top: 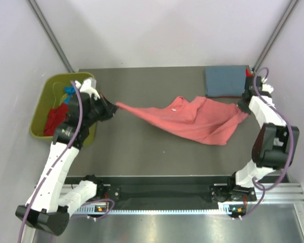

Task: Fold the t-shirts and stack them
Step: Flatten the tshirt out

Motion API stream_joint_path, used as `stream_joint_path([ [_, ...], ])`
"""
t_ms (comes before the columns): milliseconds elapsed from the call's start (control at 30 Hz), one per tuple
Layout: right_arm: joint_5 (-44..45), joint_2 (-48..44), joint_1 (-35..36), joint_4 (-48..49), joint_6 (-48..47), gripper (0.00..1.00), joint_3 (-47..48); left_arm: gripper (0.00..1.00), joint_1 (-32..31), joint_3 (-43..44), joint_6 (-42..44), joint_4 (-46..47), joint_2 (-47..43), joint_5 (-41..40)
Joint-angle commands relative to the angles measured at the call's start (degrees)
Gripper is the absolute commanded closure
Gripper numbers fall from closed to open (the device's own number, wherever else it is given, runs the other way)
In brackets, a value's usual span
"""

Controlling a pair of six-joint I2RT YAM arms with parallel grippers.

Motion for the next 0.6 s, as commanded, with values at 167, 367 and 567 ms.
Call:
stream_joint_path([
  [167,-17.23,-7.29,0.80,4.78,-2.74,1.00,21.45,1.00,0.20,34.12,2.76,-1.08,18.97,-7.67],
  [367,-21.81,-8.33,0.45,4.96,-3.09,1.00,29.47,1.00,0.29,53.24,6.28,-10.13,24.37,-14.09],
  [567,-14.87,-17.55,-2.53,-2.42,-1.51,1.00,12.63,1.00,0.29,39.81,4.96,-16.21,13.58,-8.92],
])
